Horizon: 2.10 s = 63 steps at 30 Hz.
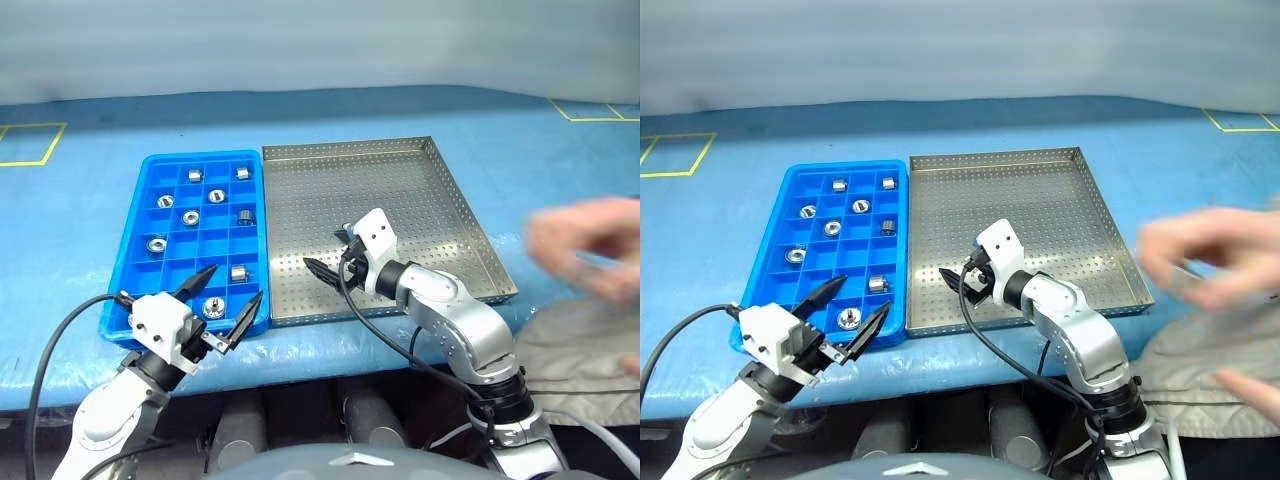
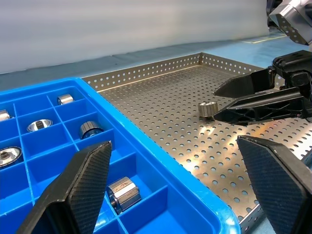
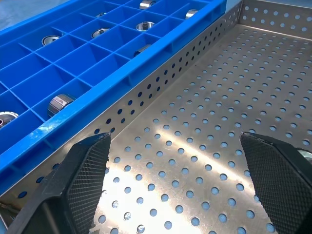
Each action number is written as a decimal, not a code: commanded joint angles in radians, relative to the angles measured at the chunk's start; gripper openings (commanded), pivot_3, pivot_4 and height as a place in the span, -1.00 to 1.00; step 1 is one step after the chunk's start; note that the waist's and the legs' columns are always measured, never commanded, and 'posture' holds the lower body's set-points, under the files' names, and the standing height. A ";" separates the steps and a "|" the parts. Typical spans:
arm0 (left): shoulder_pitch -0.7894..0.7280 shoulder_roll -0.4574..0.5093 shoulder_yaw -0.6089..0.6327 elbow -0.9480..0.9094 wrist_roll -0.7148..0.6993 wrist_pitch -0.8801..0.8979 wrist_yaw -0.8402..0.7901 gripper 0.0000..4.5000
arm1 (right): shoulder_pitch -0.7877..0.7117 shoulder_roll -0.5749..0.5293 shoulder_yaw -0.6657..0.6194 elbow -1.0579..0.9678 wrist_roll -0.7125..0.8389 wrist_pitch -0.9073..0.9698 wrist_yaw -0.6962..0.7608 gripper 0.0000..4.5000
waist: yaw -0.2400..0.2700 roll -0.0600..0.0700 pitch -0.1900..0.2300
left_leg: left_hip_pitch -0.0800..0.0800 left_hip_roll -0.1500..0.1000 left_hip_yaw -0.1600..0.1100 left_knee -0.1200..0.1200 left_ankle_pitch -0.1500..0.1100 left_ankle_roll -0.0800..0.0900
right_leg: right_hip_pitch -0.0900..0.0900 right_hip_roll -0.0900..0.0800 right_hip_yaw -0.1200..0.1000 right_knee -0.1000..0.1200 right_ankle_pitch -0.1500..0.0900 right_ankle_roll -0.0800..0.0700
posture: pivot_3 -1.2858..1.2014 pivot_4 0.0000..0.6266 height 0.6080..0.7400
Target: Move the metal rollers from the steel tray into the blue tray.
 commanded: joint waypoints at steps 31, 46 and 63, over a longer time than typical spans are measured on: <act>-0.018 -0.009 -0.011 0.002 0.013 -0.019 -0.004 1.00 | -0.164 0.242 -0.073 0.224 -0.151 -0.070 -0.341 0.99 | -0.015 0.000 0.000 | -0.001 0.000 0.000 -0.002 0.000 0.000 | -0.002 0.000 0.000 0.000 0.000 0.000 | 0.05 -0.52 1.00; 0.003 -0.021 -0.018 -0.001 0.029 -0.022 0.008 1.00 | -0.178 0.433 -0.133 0.452 -0.241 -0.116 -0.566 0.99 | -0.018 0.001 0.001 | -0.001 0.000 0.000 -0.004 0.000 0.000 | -0.001 0.000 0.000 -0.001 0.000 0.000 | 0.06 -0.52 1.00; 0.028 -0.042 -0.013 -0.008 0.045 -0.041 0.030 1.00 | -0.203 0.433 -0.072 0.318 -0.219 -0.015 -0.486 -0.25 | -0.018 0.001 0.001 | -0.001 0.000 -0.001 -0.004 0.000 0.000 | -0.002 0.000 -0.001 -0.001 0.000 0.000 | 0.10 -0.52 1.00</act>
